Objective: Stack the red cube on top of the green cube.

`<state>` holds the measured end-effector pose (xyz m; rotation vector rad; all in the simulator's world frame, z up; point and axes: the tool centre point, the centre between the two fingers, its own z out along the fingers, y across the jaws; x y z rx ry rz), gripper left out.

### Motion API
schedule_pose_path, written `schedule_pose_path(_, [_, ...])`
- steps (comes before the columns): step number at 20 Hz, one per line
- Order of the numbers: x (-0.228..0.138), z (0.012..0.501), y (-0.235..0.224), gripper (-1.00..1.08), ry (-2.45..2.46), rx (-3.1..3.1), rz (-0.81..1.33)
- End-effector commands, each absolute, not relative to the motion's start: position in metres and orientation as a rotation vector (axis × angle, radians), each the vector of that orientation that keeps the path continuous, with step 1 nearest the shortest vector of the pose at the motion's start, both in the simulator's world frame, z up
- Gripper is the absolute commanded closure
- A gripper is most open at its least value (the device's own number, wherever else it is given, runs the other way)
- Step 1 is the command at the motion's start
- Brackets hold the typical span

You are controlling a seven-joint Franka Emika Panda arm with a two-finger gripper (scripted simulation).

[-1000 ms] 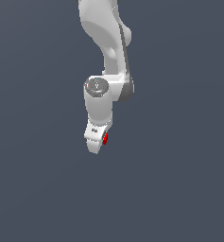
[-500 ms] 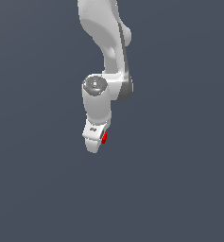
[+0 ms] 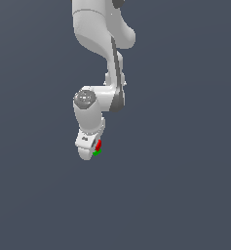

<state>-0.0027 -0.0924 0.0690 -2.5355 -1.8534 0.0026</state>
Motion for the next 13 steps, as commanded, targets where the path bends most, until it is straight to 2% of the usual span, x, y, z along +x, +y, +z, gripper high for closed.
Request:
schedule_pose_path(1, [-0.0028, 0.0633, -0.0985, 1.08, -1.856, -2.535, 0.0])
schedule_pose_path(3, [-0.0029, 0.062, -0.0998, 1.08, -1.856, -2.535, 0.0])
schedule_pose_path(4, [-0.0029, 0.062, -0.0998, -0.92, -1.856, -2.535, 0.0])
schedule_pose_path(13, [-0.0029, 0.062, -0.0998, -0.92, -1.856, -2.535, 0.0])
